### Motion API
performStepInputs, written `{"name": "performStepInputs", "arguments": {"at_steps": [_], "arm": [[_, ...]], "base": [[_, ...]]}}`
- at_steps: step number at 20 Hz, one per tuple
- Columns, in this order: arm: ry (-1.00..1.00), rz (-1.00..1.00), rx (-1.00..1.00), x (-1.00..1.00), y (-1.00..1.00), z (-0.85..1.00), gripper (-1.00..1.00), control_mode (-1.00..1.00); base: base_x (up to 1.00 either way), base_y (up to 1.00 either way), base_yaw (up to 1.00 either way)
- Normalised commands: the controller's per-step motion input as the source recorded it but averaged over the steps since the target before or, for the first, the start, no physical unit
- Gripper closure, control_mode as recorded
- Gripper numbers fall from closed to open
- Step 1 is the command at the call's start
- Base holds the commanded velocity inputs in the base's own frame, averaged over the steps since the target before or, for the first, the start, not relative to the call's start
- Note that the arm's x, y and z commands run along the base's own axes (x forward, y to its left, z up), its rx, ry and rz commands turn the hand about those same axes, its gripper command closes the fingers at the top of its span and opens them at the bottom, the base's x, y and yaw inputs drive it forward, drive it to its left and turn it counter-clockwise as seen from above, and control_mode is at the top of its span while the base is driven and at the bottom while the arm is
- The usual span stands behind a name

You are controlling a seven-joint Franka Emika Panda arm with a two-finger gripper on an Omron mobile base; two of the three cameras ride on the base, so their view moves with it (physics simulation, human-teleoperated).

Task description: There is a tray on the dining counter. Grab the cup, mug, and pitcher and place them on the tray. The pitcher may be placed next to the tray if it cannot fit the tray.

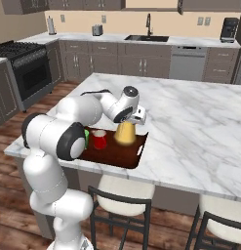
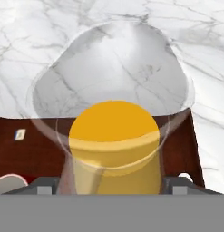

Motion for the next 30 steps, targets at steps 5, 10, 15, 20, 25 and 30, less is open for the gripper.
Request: {"name": "performStepInputs", "arguments": {"at_steps": [5,10,15,20,25,30], "arm": [[0.0,0.0,0.0,0.0,0.0,0.0,-1.0,-1.0],[0.0,0.0,-0.01,-0.14,0.0,0.0,-1.0,-1.0],[0.0,0.0,-0.01,-0.29,0.0,0.0,-1.0,-1.0],[0.0,0.0,-0.09,-0.51,0.0,0.0,-1.0,-1.0],[0.0,0.01,-0.15,-0.4,0.17,0.0,-1.0,-1.0],[-0.09,0.0,-0.07,-0.24,0.25,0.24,-1.0,-1.0]], "base": [[0.0,0.0,0.0],[0.0,0.0,0.0],[0.0,0.0,0.0],[0.0,0.0,0.0],[0.0,0.0,0.0],[0.0,0.0,0.0]]}}
